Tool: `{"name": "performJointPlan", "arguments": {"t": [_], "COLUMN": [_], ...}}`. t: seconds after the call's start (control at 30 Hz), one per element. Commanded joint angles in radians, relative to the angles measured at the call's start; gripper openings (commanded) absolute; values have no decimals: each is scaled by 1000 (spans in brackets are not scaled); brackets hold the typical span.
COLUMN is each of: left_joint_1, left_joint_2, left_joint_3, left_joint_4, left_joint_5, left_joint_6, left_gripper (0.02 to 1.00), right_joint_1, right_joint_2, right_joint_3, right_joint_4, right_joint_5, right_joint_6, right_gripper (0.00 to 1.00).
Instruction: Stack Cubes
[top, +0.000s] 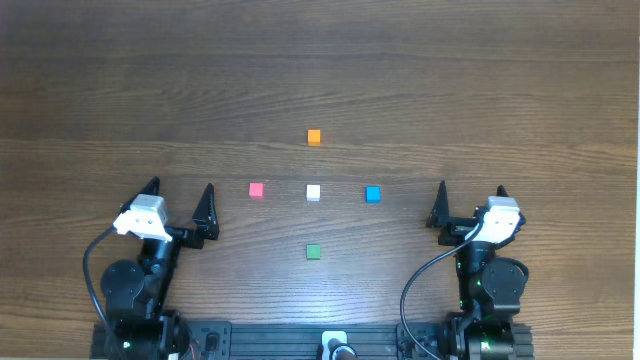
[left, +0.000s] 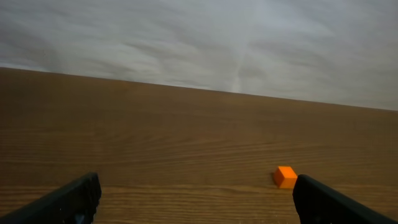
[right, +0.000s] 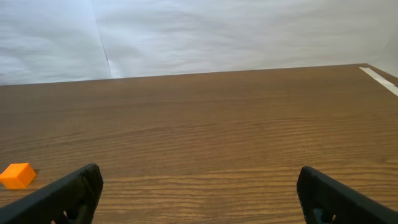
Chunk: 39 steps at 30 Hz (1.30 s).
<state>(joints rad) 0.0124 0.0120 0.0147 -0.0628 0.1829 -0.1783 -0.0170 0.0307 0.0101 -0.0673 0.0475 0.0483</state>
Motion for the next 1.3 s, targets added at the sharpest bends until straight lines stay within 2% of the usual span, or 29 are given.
{"name": "performJointPlan", "arguments": {"t": [0.03, 0.23, 0.4, 0.5, 0.6, 0.77, 0.9, 1.1, 1.3], "left_joint_1": [-5, -5, -5, -5, -9, -50, -110, -265, -352], "left_joint_2": [-5, -5, -5, 39, 198, 553, 834, 1231, 1508], "left_joint_3": [-9, -9, -8, 10, 84, 316, 519, 780, 945], "left_joint_4": [2, 2, 4, 4, 7, -36, -142, -305, -418], "left_joint_5": [-16, -14, 9, 56, 114, 195, 183, 60, 34], "left_joint_6": [14, 13, -82, -130, -175, -170, -151, -145, -207], "left_gripper": [1000, 1000, 996, 993, 972, 961, 952, 958, 969], "right_joint_1": [5, 5, 5, 5, 5, 5, 5, 5, 5], "right_joint_2": [-9, -9, -9, -9, -9, -9, -9, -9, -9], "right_joint_3": [-5, -5, -5, -5, -5, -5, -5, -5, -5], "right_joint_4": [-3, -3, -3, -3, -3, -3, -3, -3, -3], "right_joint_5": [13, 13, 13, 13, 13, 13, 13, 13, 13], "right_joint_6": [-5, -5, -5, -5, -5, -5, -5, -5, -5], "right_gripper": [993, 993, 991, 991, 991, 991, 991, 991, 991]}}
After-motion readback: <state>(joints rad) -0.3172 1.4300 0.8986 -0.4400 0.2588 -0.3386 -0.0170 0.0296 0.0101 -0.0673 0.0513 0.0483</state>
